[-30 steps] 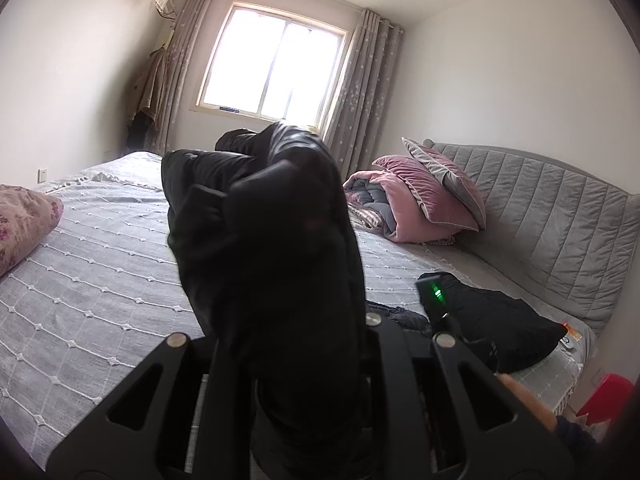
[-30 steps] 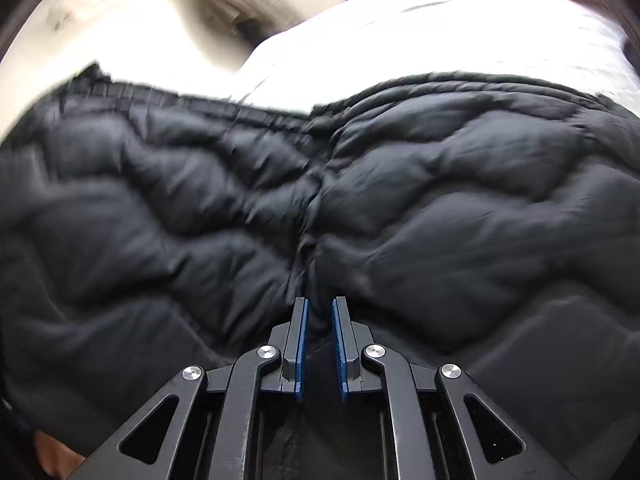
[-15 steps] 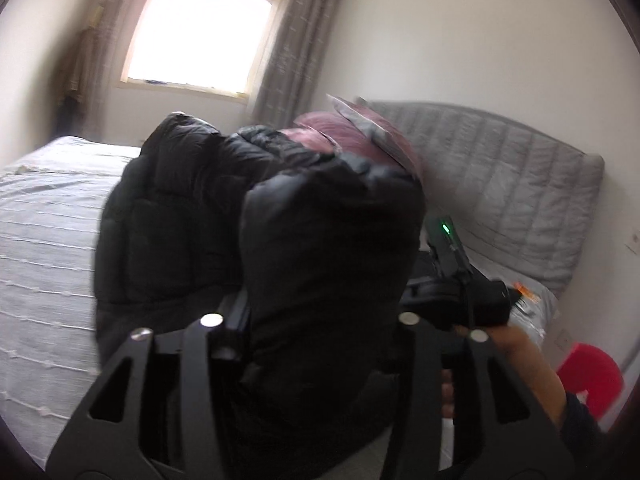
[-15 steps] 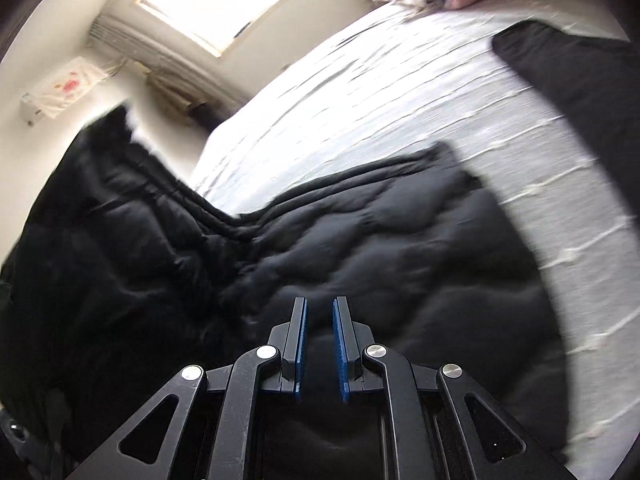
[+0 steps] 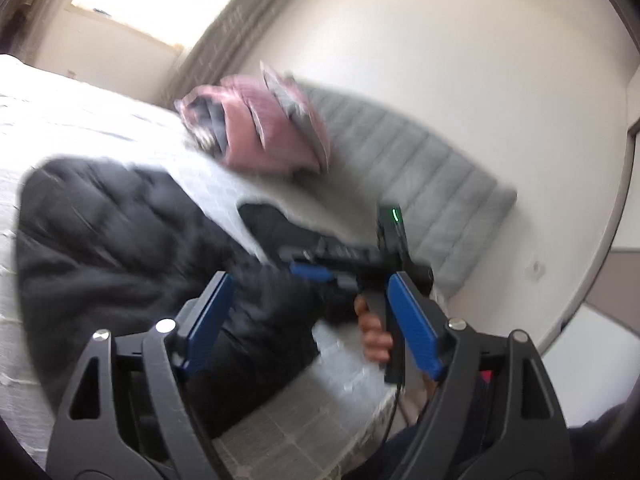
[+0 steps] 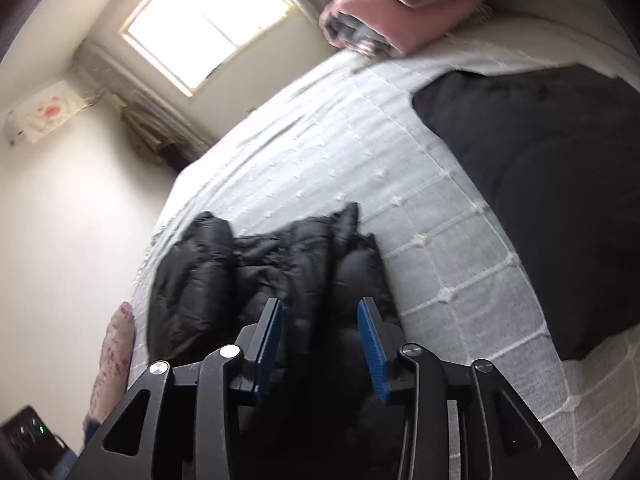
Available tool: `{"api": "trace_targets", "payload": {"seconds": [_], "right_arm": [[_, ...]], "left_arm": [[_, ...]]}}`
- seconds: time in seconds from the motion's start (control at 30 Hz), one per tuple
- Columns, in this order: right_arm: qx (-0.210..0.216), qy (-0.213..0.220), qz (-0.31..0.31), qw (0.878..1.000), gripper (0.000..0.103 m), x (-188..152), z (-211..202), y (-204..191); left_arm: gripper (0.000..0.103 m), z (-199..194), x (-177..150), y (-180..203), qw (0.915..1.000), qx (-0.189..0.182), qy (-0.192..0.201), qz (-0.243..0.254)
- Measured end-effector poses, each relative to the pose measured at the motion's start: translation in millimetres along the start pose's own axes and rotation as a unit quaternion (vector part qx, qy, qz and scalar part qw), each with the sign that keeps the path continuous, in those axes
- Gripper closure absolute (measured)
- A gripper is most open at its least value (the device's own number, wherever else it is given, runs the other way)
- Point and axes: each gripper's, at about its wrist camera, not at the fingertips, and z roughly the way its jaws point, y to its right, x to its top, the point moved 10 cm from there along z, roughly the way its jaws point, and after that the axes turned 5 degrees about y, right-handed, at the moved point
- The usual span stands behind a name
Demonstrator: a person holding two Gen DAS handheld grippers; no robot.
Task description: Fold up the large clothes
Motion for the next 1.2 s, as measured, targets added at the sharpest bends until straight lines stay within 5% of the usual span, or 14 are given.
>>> {"api": "trace_targets", "payload": {"seconds": [0.17,0.23,0.37,0.43,0.5,0.63,0.77,0.87,1.2], "right_arm": [[0.084,-0.008,-0.057,0.995,0.050,-4,1,-73],[0.064,-0.031,-0.110,0.991,0.040,-15,16,-94],[-0.012,-0.087,-0.178,0.980,0.043,-48,56,-102],[-0.007,-0.102,-0.192,0.976,0.073,-61,64,-105],[-0.003,-0.094,-0.207,0.974,0.090,-61,55,-111],[0.041,-0.038,-0.189,0.980,0.094,-43,12,-125],[0.035,-0.021,-0.134,0.990,0.094,-35,-9,-98],[0.013,-0.049,-0.085,0.995,0.094,-42,-4,-57],[-0.021,-0.102,-0.057,0.993,0.089,-67,9,0]], "left_arm": [[0.022,-22,13,-70,0.9932,0.097,0.018,-0.061],[0.022,-25,7,-95,0.9884,0.114,0.014,-0.099],[0.022,-28,-6,-123,0.9801,0.164,-0.004,-0.111],[0.022,-31,-11,-131,0.9778,0.183,-0.014,-0.102],[0.022,-30,-17,-139,0.9734,0.204,-0.028,-0.100],[0.022,-26,-22,-145,0.9690,0.219,-0.041,-0.107],[0.022,-11,-37,-152,0.9613,0.245,-0.083,-0.094],[0.022,3,-58,-155,0.9519,0.266,-0.129,-0.080],[0.022,20,-76,-154,0.9465,0.271,-0.155,-0.083]]}}
